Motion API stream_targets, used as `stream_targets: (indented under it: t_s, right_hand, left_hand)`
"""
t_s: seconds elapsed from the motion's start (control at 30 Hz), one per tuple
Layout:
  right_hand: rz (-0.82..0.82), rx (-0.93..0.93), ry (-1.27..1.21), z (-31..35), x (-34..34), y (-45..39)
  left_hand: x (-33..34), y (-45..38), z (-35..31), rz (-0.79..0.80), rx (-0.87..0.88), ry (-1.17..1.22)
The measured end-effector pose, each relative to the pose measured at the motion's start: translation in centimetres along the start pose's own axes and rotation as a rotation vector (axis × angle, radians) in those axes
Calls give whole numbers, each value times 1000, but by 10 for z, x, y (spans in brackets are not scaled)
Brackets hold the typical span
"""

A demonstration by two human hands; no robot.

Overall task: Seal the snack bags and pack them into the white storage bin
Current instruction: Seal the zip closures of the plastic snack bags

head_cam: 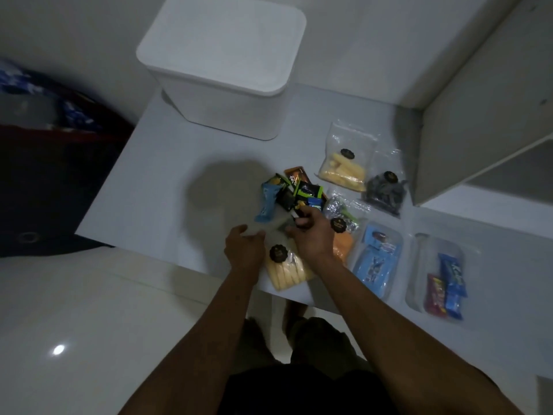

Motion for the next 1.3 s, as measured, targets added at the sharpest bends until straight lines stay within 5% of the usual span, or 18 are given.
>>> stream_targets:
  t_s: [0.27, 0.57, 0.8, 1.3]
  right_hand:
    - [81, -113, -176, 47, -16, 34]
    - [89, -398, 216, 167, -31, 75]
    - [20, -527, 279, 213, -45, 102]
    - [-139, -656, 380, 254, -90, 124]
  left_hand:
    - [-34, 23, -61, 135, 303, 124]
    - [-67, 79, -166, 367, 674, 69]
    - [-75, 110, -209, 428, 890, -29]
    - [-57, 143, -262, 436, 1027, 20]
Point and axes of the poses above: each hand's wrist, its own y-axis away from the middle knuckle, its own x-axis out of the palm, z = x × y, the point moved 8 cm from there along -y, towards the middle knuckle, and after that the axes turned 11 degrees about z, right-handed, at the moved point
